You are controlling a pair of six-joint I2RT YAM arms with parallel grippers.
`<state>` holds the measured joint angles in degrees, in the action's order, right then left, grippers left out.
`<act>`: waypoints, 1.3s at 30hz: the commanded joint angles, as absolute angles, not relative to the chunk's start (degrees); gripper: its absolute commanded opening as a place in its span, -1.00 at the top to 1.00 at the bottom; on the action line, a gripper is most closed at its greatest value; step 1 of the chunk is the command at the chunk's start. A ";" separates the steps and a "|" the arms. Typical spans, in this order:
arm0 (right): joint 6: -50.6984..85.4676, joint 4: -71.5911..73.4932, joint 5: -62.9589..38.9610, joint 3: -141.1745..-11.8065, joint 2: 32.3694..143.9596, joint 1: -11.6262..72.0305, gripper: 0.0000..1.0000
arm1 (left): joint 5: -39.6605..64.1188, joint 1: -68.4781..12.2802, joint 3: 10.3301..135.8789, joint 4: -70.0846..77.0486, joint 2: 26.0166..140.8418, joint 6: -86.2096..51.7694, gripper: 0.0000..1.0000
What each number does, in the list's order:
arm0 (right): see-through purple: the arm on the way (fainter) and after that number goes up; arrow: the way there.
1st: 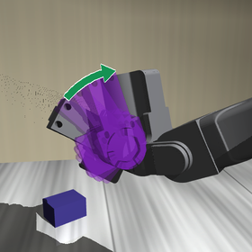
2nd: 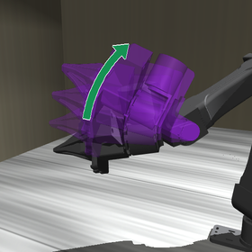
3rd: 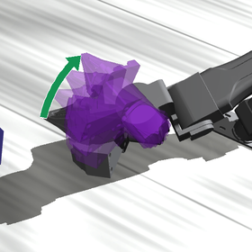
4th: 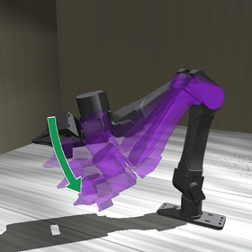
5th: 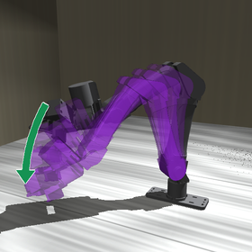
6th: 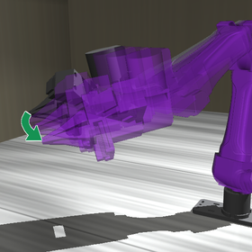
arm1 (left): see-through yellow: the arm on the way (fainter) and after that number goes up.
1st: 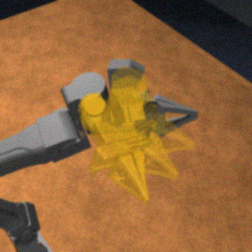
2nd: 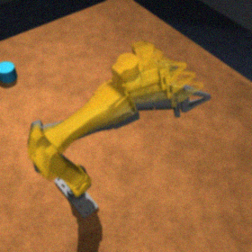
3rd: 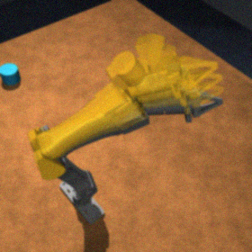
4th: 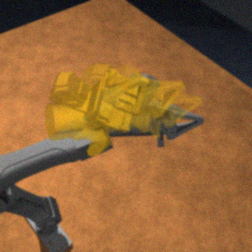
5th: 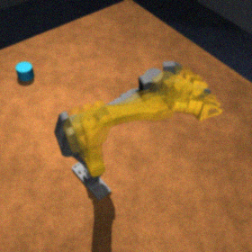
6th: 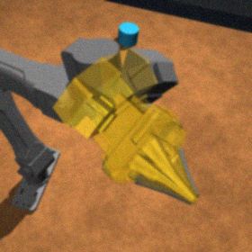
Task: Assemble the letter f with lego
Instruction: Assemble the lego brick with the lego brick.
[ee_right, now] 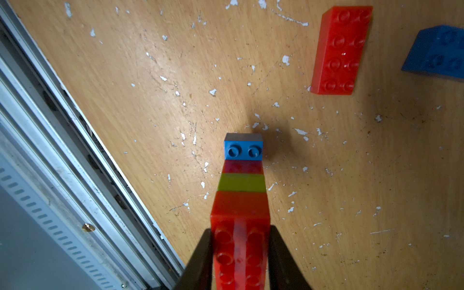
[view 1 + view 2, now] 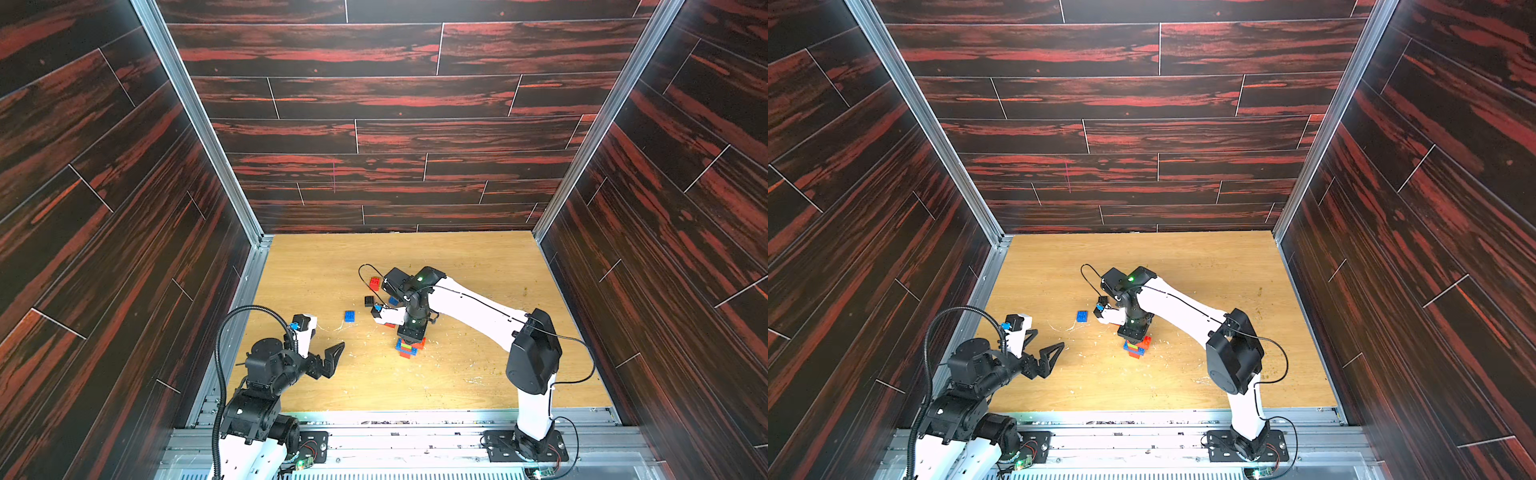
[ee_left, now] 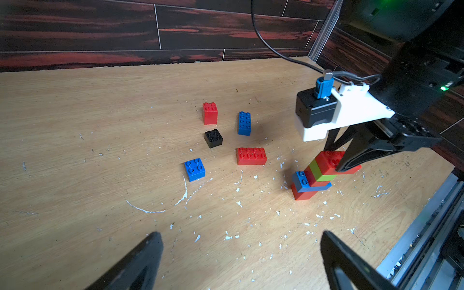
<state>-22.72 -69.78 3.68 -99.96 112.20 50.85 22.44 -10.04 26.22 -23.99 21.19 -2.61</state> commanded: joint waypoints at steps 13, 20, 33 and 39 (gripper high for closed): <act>-25.34 -69.30 2.57 -95.16 114.54 51.87 0.58 | 22.35 -10.28 25.58 -23.99 20.20 -2.53 -1.00; -34.37 -63.22 -0.16 -90.18 110.24 51.36 0.54 | 22.84 -10.33 25.40 -23.80 19.82 -2.35 -1.00; -41.23 -64.04 1.06 -92.64 109.69 50.63 0.44 | 24.04 -10.29 25.24 -23.81 19.17 -1.98 -1.00; -40.63 -65.03 0.44 -94.06 109.52 50.64 0.38 | 24.40 -10.33 25.22 -23.64 19.20 -1.97 -1.00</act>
<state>-40.12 -62.96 1.17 -93.54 107.46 50.39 23.27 -10.04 25.93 -23.99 19.70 -2.57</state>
